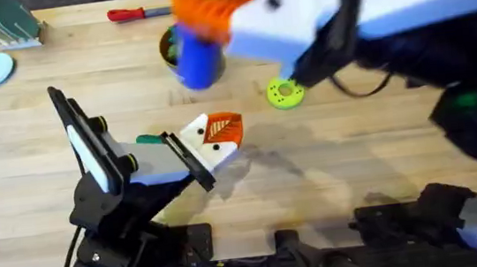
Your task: Pick up the gripper from the table and insert it into the empty holder that is missing its gripper. Then pick up a screw, insert it into the mounting hole, and use the screwdriver to tighten it. Finally, clean up the table by picking up the vegetable and placing it into the bucket.
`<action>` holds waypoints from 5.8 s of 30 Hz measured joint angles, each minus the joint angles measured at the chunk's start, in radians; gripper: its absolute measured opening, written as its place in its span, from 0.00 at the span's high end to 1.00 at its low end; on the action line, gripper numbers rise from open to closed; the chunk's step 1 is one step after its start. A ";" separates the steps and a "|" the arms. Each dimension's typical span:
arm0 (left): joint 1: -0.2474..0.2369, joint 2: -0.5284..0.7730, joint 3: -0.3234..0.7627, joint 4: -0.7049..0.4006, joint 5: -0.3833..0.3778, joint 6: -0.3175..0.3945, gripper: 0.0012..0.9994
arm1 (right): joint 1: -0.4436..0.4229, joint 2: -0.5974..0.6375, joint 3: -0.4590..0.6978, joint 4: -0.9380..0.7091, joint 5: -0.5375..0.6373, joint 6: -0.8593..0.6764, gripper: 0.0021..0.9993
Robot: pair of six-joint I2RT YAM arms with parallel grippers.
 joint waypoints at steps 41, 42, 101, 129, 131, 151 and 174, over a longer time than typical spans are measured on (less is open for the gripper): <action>0.000 0.000 0.000 0.000 0.000 0.000 1.00 | -0.692 0.512 0.010 -1.047 0.900 -0.510 0.76; 0.000 0.000 0.000 0.000 0.000 0.000 1.00 | -0.692 0.512 0.015 -1.052 0.889 -0.508 0.60; 0.009 0.920 0.900 -1.034 -0.650 -0.381 0.01 | -0.564 0.309 0.158 -1.081 0.729 -0.190 0.01; 0.399 1.394 0.871 -0.937 -0.637 -0.995 0.06 | -0.564 0.309 0.158 -1.081 0.728 -0.190 0.01; 0.399 1.438 0.869 -0.918 -0.626 -0.995 0.11 | -0.564 0.309 0.158 -1.081 0.728 -0.190 0.01; 0.401 1.523 0.953 -1.039 -0.552 -0.995 0.98 | -0.564 0.309 0.158 -1.081 0.728 -0.190 0.01; 0.270 1.502 1.266 -0.652 -0.447 -0.936 0.34 | -0.564 0.309 0.158 -1.081 0.728 -0.190 0.01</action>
